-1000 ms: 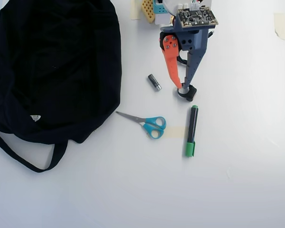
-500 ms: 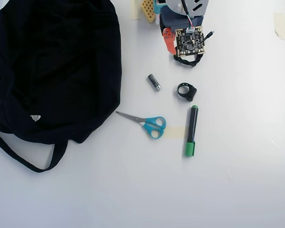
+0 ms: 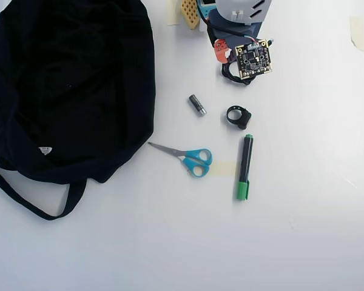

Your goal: Put the cable into the black bag

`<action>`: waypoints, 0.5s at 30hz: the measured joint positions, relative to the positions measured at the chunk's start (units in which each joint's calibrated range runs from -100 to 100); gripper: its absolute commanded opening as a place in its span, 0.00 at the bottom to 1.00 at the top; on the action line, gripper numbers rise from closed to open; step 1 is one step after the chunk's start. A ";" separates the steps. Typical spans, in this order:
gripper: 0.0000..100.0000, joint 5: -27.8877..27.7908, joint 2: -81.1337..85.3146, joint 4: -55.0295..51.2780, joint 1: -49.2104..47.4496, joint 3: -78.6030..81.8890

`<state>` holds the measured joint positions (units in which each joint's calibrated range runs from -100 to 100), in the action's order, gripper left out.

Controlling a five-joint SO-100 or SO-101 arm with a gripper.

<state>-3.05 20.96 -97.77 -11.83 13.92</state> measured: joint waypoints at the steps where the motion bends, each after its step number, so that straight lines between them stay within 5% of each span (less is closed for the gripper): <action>1: 0.02 0.00 0.00 0.00 0.00 0.00; 15: 0.02 1.32 0.00 0.00 -8.08 0.00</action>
<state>-1.73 20.96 -97.77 -19.91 13.92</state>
